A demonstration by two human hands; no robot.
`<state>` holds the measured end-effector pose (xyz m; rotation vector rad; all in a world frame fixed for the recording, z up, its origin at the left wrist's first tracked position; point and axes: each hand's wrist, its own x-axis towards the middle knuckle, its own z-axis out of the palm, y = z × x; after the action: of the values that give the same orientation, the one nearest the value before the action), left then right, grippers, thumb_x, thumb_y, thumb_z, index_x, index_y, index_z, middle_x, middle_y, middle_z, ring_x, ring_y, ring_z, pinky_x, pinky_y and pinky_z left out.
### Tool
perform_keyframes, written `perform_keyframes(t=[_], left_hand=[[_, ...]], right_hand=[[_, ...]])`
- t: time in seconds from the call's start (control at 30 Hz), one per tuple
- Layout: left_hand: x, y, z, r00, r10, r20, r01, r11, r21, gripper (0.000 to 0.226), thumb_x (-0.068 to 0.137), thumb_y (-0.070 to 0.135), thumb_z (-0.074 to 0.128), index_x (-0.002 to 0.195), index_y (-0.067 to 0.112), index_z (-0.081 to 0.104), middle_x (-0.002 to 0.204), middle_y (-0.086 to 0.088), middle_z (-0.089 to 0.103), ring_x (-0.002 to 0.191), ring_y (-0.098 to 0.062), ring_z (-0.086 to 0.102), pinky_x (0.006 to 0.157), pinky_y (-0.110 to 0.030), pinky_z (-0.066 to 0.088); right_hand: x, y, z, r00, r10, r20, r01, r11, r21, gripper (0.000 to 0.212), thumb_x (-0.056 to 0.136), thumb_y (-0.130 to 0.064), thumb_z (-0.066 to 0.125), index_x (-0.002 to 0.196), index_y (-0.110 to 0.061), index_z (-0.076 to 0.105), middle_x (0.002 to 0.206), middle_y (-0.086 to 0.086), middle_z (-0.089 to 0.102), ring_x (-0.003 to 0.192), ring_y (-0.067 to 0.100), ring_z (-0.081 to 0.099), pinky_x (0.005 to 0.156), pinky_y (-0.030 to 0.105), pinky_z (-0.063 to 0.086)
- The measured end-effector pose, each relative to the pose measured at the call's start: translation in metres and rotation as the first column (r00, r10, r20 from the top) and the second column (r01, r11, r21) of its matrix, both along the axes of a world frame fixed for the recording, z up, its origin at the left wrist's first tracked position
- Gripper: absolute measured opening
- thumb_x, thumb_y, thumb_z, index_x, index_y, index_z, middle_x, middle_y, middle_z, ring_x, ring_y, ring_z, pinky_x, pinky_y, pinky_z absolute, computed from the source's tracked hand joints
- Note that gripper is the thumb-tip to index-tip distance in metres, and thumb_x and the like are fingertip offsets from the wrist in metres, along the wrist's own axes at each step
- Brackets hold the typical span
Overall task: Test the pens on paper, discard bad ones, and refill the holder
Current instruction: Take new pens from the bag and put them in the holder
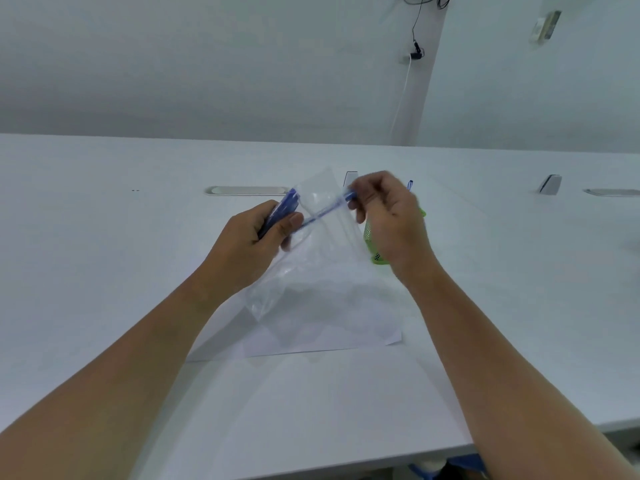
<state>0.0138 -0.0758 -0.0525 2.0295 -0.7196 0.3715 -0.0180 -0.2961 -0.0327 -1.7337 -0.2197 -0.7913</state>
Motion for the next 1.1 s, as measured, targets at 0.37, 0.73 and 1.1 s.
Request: perform_keyframes(t=[0.37,0.73,1.1], left_hand=[[0.003,0.002,-0.003,0.999,0.041,-0.008,-0.041,0.999,-0.007,0.042,0.104,0.047,0.052,0.073,0.020,0.049,0.061,0.010,0.048,0.056,-0.008,0.041,0.059,-0.018,0.035],[0.000,-0.001,0.000,0.995,-0.011,-0.099,-0.003,0.990,-0.144,0.020,0.109,0.037,0.047,0.091,0.032,0.052,0.063,0.016,0.052,0.057,-0.004,0.047,0.057,-0.013,0.037],[-0.004,0.000,0.001,0.997,-0.054,-0.052,0.051,0.997,-0.056,0.023,0.106,0.033,0.054,0.091,0.017,0.060,0.068,0.022,0.066,0.058,-0.002,0.054,0.057,-0.011,0.039]], right_hand=[[-0.001,-0.064,0.004,0.633,-0.749,0.197,0.756,0.653,0.056,0.029,0.110,-0.025,0.043,0.102,-0.005,0.063,0.077,0.002,0.065,0.073,0.024,0.061,0.077,0.042,0.050],[-0.001,-0.054,0.001,0.579,-0.768,0.274,0.814,0.561,-0.151,0.035,0.111,-0.031,0.037,0.120,-0.010,0.064,0.089,0.003,0.065,0.088,0.033,0.058,0.084,0.040,0.041],[-0.003,-0.005,-0.007,0.932,-0.043,0.360,0.220,0.855,-0.470,0.008,0.094,-0.012,0.076,0.093,-0.005,0.079,0.079,0.005,0.065,0.069,0.014,0.057,0.068,0.022,0.044]])
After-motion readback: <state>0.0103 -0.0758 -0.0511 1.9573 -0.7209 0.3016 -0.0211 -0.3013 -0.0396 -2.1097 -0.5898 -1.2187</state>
